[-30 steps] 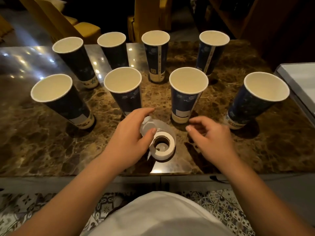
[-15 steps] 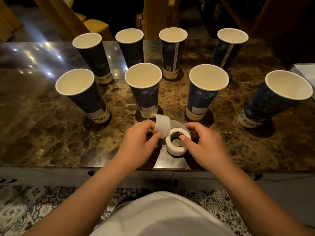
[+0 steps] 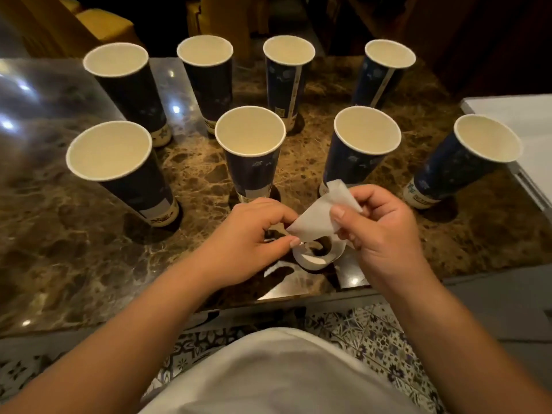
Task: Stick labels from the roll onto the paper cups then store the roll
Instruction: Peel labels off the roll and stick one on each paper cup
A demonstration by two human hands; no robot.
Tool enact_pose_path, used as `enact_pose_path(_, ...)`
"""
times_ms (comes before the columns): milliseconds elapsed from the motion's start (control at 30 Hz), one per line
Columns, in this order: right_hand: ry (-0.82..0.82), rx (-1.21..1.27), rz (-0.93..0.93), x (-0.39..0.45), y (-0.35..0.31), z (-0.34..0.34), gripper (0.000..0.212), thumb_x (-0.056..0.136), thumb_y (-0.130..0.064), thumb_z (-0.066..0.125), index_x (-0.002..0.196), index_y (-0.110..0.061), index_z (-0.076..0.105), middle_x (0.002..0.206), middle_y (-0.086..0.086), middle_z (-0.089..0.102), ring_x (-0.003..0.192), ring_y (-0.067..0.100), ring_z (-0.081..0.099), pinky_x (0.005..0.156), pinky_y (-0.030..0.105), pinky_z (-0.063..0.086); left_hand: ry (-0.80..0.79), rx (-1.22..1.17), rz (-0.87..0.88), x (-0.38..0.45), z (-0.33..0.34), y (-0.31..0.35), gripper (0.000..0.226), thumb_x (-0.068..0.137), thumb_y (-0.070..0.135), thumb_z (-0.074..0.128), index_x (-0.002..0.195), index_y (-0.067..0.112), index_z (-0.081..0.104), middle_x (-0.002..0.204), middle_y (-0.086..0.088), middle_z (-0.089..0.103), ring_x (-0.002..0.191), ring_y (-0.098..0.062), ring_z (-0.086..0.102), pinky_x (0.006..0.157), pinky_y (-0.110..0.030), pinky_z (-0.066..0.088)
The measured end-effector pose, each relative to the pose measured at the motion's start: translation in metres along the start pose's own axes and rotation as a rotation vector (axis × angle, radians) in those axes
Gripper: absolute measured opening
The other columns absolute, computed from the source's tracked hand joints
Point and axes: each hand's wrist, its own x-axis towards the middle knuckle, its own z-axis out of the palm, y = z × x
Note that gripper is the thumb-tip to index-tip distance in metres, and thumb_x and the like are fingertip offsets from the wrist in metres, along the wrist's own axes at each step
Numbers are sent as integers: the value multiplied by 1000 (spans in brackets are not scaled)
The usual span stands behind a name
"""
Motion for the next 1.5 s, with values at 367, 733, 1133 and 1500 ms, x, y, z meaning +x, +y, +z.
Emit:
enact_pose_path(367, 435, 187, 194, -17, 19, 1, 26, 90, -4, 62, 109, -20, 56, 90, 0, 75, 80, 13, 69, 59, 21, 52, -117, 14, 42, 21, 7, -18, 15, 86, 27, 70, 101, 24, 69, 101, 13, 64, 102, -7, 56, 92, -34, 49)
enact_pose_path(733, 461, 363, 106, -10, 25, -13, 35, 91, 3, 57, 114, -22, 49, 89, -3, 76, 87, 16, 72, 63, 21, 55, -160, 137, -50, 37, 11, -11, 15, 88, 30, 67, 96, 38, 57, 100, 17, 60, 98, -4, 50, 88, -28, 48)
enact_pose_path(1133, 330, -503, -182, -7, 32, -32, 40, 81, -26, 71, 117, -34, 54, 116, -10, 50, 104, -2, 50, 87, 17, 47, -169, 15, -160, 40, 16, 2, 8, 90, 29, 64, 96, 29, 70, 94, 18, 63, 96, -2, 54, 87, -30, 49)
enact_pose_path(1500, -8, -837, -422, -10, 41, -12, 13, 81, -23, 76, 91, -17, 69, 81, -8, 68, 74, 3, 58, 61, 19, 50, -191, -143, -168, 28, 12, 11, 14, 95, 18, 60, 94, 25, 72, 88, 9, 67, 84, -10, 62, 78, -33, 52)
